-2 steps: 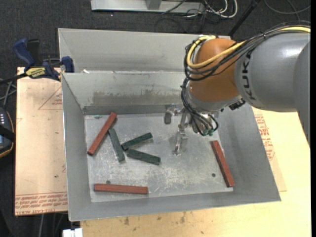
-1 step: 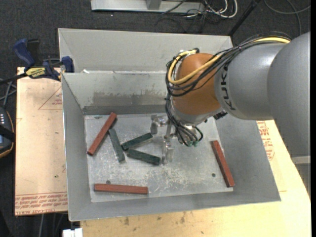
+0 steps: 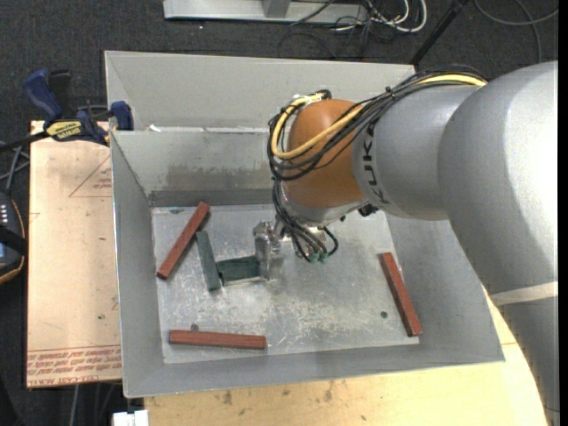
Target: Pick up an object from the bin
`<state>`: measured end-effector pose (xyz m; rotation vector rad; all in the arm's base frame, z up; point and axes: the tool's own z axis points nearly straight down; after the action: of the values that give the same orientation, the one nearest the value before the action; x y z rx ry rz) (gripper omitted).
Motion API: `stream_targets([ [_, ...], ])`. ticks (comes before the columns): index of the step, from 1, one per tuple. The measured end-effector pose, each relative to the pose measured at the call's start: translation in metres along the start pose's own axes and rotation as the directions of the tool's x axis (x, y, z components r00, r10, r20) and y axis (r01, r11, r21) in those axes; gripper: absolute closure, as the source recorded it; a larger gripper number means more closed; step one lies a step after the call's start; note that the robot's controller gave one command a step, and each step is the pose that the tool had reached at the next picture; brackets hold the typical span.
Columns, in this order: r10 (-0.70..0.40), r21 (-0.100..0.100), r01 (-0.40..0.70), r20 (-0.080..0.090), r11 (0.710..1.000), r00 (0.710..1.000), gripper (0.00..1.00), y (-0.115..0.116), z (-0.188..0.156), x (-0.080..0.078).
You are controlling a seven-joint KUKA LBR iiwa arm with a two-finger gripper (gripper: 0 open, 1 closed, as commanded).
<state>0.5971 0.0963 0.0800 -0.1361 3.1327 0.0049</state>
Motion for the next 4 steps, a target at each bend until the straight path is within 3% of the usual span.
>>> stream_targets([
  [1, 0.000, 0.001, 0.000, 0.000, 1.000, 1.000, 0.00, -0.0004, 0.0022, 0.0008],
  [2, 0.000, 0.000, 0.000, 0.000, 1.000, 1.000, 1.00, -0.0002, -0.0001, -0.0001],
  [3, 0.000, 0.001, 0.000, 0.000, 1.000, 1.000, 0.00, -0.0005, 0.0023, 0.0008],
  [4, 0.001, 0.000, -0.001, 0.001, 1.000, 1.000, 1.00, -0.0004, 0.0000, -0.0002],
])
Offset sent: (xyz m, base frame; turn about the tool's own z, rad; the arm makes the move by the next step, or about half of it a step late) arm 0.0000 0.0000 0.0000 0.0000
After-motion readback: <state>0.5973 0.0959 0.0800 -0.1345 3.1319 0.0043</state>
